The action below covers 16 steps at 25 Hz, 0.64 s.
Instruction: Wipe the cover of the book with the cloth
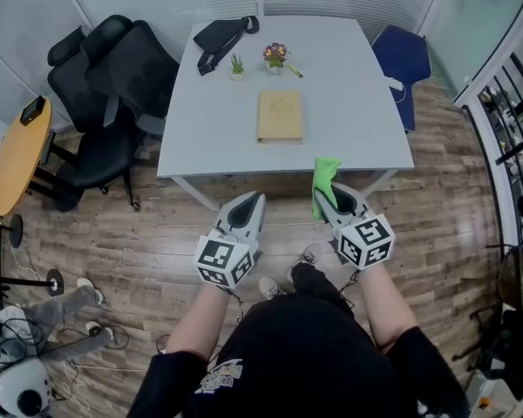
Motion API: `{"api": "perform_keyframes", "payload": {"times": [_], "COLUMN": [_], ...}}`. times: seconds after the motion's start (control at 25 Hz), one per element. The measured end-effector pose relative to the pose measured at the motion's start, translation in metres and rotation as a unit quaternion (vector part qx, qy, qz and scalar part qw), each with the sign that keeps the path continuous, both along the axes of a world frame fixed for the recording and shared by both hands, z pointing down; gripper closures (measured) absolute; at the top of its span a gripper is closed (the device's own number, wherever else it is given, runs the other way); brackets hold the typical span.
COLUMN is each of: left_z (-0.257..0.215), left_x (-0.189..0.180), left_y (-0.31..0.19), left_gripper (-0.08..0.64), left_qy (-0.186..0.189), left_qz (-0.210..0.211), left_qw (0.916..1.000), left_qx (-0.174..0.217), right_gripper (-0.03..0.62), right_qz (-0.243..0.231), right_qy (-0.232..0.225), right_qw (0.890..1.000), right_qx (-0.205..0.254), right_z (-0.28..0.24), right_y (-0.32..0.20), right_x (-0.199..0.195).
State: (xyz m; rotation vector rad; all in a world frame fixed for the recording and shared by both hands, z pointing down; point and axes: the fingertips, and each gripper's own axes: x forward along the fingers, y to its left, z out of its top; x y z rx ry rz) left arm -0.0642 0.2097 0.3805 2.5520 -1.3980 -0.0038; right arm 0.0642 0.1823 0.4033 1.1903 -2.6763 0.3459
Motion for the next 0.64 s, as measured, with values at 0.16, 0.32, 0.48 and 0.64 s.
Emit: {"api": "perform_keyframes", "payload": {"times": [0.16, 0.32, 0.48, 0.64], "left_z": [0.0006, -0.0001, -0.0005, -0.0009], "left_x": [-0.0022, -0.0039, -0.0028, -0.0022], "left_y": [0.0026, 0.0031, 0.0020, 0.0011], "left_gripper": [0.554, 0.554, 0.554, 0.554], "left_qy": [0.000, 0.000, 0.000, 0.001], "left_qz": [-0.002, -0.004, -0.004, -0.006], "left_qw": [1.0000, 1.0000, 1.0000, 1.0000], "left_qx": [0.000, 0.001, 0.002, 0.001], "right_gripper": [0.497, 0.497, 0.497, 0.497], "right_qz": [-0.002, -0.003, -0.003, -0.004], "right_qy": [0.000, 0.000, 0.000, 0.000], "right_qw": [1.000, 1.000, 1.000, 1.000], "right_qx": [0.001, 0.002, 0.004, 0.005], "right_z": [0.0005, -0.0003, -0.0010, -0.0023], "right_y": [0.0016, 0.0016, 0.0005, -0.0001], "right_x": [-0.0024, -0.0038, -0.0028, -0.0014]}}
